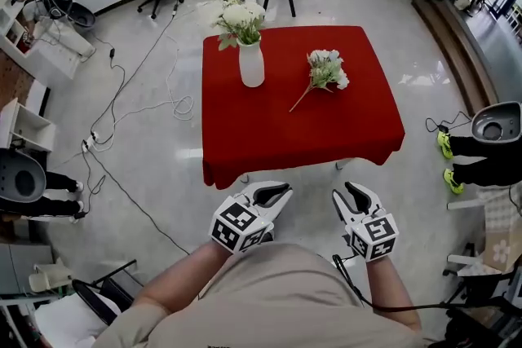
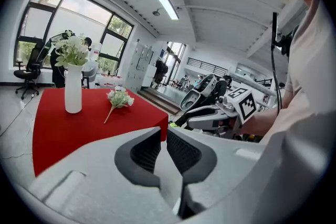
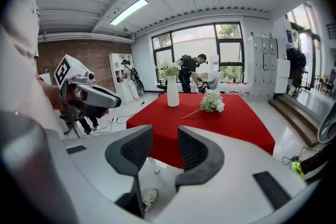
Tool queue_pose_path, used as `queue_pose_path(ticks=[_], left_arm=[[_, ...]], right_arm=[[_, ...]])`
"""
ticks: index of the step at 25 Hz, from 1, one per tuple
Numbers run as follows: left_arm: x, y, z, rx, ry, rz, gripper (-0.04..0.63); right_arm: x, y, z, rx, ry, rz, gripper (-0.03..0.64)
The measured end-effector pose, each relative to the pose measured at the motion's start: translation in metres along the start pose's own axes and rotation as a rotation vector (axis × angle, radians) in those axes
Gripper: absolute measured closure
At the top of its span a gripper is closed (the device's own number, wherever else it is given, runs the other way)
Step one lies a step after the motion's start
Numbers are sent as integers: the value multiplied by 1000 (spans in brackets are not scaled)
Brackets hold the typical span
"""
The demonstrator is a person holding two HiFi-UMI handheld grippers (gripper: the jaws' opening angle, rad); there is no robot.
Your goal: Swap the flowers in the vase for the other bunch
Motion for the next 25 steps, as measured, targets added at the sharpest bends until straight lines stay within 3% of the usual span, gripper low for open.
queue_pose_path(ticks=[7,14,25], left_arm=[[-12,68,28,-15,-11,47,565],[-13,99,40,-71,-37,103,566],[-15,121,82,-170,-184,317,588]], right_arm=[[77,-7,45,-34,-12,48,460],[144,-32,84,-82,-47,131,448],[270,-89,187,-212,-171,290,396]])
Point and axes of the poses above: the fingertips, and each gripper's own axes: x forward along the fingers, y to its left, z out of its top, the point moved 3 cm from there along -x, backward along the fingers, and after that the axes turned 15 degrees about -x, right-handed, at the moved point
